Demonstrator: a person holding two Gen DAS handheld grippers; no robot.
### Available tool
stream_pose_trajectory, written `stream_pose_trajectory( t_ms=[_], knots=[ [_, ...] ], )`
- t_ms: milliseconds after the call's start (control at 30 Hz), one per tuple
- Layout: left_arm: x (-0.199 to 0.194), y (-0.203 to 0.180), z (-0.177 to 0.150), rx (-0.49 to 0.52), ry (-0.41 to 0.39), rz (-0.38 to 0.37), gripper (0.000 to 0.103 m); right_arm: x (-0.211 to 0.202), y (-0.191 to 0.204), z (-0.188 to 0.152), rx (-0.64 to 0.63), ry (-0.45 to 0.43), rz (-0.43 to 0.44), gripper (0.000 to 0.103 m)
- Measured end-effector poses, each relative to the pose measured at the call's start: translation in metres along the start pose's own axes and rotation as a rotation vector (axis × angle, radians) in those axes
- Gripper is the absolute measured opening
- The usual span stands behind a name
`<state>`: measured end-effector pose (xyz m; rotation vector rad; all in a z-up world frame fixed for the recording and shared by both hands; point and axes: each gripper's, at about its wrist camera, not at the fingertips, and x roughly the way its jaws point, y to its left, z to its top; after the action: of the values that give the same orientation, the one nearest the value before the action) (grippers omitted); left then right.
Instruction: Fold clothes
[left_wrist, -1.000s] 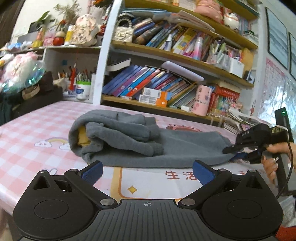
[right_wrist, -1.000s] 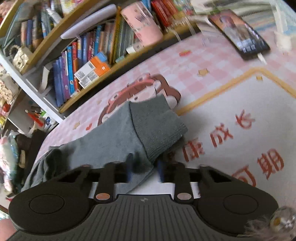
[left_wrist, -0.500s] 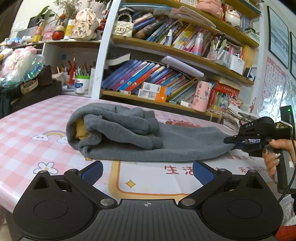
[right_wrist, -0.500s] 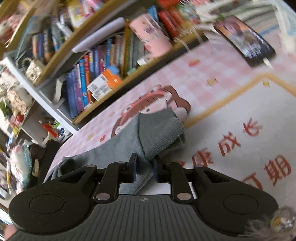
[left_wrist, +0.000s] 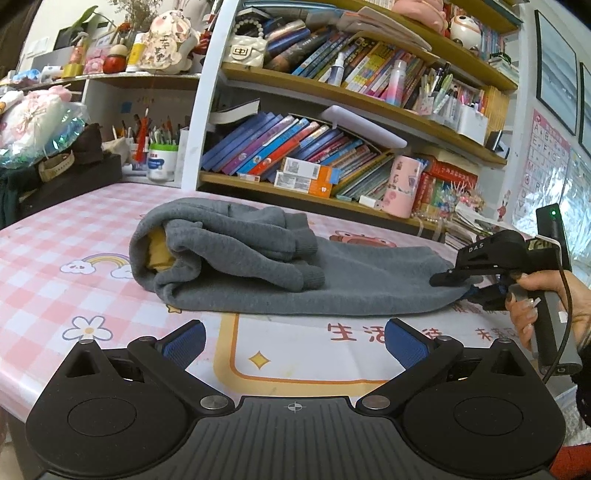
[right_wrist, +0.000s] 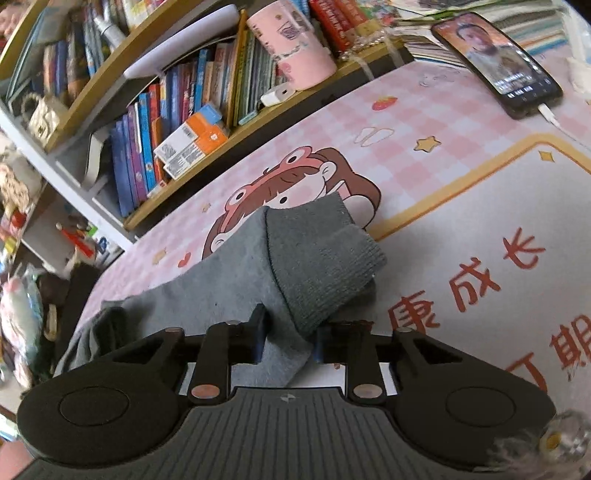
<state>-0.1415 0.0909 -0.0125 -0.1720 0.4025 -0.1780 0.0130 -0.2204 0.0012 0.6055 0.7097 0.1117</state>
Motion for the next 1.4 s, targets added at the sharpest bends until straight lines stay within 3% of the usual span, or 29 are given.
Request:
stream_pose_trajectory(
  t_ms=[267, 633, 733, 933, 1133, 1333, 1400],
  knots=[
    [0.000, 0.001, 0.000, -0.002, 0.006, 0.009, 0.103, -0.021, -0.004, 0.007, -0.010, -0.065, 0.068, 0.014],
    [0.003, -0.001, 0.000, 0.001, 0.009, -0.011, 0.103, -0.090, -0.038, 0.013, -0.028, -0.291, -0.076, 0.014],
    [0.003, -0.004, 0.000, 0.007, 0.007, -0.017, 0.103, -0.099, -0.035, 0.017, -0.028, -0.308, -0.063, 0.014],
    [-0.001, -0.001, 0.000, -0.014, -0.023, -0.024, 0.103, -0.108, 0.024, 0.017, -0.132, -0.313, 0.101, 0.014],
    [-0.005, 0.006, 0.001, -0.060, -0.049, -0.035, 0.103, -0.105, 0.117, 0.004, -0.373, -0.273, 0.249, 0.014],
    [-0.008, 0.011, 0.001, -0.083, -0.071, -0.039, 0.103, -0.078, 0.193, -0.042, -0.710, -0.199, 0.262, 0.014],
    [-0.008, 0.015, 0.000, -0.101, -0.072, -0.036, 0.103, -0.063, 0.209, -0.062, -0.841, -0.133, 0.249, 0.015]
  ],
)
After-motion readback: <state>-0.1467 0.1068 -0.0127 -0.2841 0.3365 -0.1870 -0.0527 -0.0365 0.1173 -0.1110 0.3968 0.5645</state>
